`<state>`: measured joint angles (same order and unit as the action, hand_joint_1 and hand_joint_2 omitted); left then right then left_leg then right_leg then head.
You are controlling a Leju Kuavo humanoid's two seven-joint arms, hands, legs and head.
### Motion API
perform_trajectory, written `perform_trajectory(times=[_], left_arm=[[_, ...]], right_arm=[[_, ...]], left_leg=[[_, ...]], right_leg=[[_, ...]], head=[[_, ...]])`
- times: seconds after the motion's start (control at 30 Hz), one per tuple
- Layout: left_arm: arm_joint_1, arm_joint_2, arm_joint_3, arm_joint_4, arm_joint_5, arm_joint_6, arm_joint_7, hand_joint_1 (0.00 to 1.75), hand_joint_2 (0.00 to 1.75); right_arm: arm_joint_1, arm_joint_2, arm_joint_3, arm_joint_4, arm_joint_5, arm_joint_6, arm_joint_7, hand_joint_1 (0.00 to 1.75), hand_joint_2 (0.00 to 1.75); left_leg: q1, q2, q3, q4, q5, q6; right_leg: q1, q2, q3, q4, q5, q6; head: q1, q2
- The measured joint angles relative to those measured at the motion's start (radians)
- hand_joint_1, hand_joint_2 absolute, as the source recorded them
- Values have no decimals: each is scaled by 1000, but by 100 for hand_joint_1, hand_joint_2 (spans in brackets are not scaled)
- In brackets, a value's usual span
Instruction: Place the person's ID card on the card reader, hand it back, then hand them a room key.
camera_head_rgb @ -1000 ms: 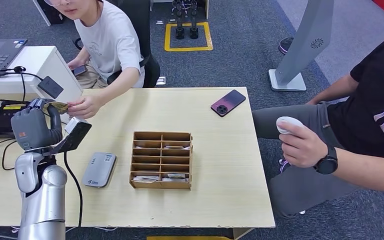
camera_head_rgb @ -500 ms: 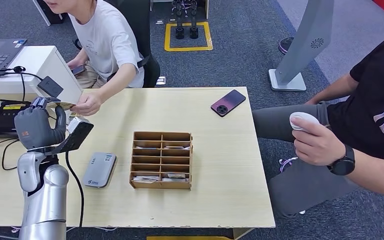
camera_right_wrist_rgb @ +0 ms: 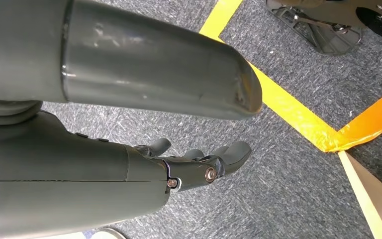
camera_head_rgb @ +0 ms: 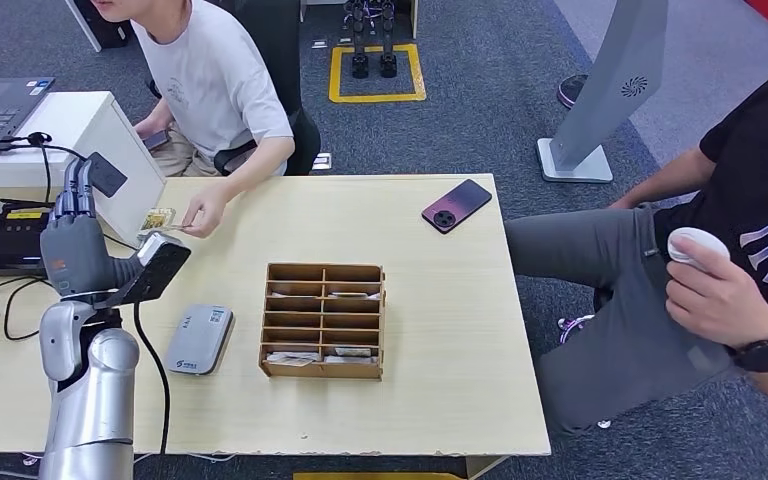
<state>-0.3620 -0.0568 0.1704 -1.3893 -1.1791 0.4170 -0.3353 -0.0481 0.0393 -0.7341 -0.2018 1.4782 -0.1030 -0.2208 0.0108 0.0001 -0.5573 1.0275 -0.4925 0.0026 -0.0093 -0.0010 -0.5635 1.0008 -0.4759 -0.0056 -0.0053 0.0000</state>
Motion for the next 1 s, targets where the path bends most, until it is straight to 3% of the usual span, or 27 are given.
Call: perform_trajectory(times=[0.27, 0.53, 0.63, 0.77, 1.0], left_arm=[[1, 0, -2, -8, 26, -4, -4, 0, 175], [32, 16, -7, -94, 95, -65, -28, 0, 175], [107, 21, -37, -159, 166, -95, -107, 0, 175], [280, 23, -132, -272, 251, -96, -239, 0, 175], [454, 46, -265, -366, 308, -74, -279, 0, 175]], right_arm=[[0, 0, -1, 0, 0, 1, 4, 0, 0], [1, 0, -9, 0, -2, 0, 18, 0, 0], [1, 1, -21, 0, -11, -6, 17, 0, 0], [9, 3, -44, 0, -21, -16, 34, 0, 0], [19, 3, -81, -5, -34, -23, 39, 0, 0]], left_leg=[[0, 0, 0, 0, 0, 0], [0, 0, 0, 0, 0, 0], [0, 1, 0, 0, -1, 0], [0, 2, 0, 0, -4, 1], [0, 3, 0, 0, -5, 2]], right_leg=[[0, 0, 0, 0, 0, 0], [0, 0, 0, 0, 0, 0], [0, 1, 0, 0, 0, 0], [0, 3, 0, -1, -2, 2], [0, 3, 0, -2, -2, 2]], head=[[0, 0], [0, 0], [0, 0], [0, 0], [0, 0]])
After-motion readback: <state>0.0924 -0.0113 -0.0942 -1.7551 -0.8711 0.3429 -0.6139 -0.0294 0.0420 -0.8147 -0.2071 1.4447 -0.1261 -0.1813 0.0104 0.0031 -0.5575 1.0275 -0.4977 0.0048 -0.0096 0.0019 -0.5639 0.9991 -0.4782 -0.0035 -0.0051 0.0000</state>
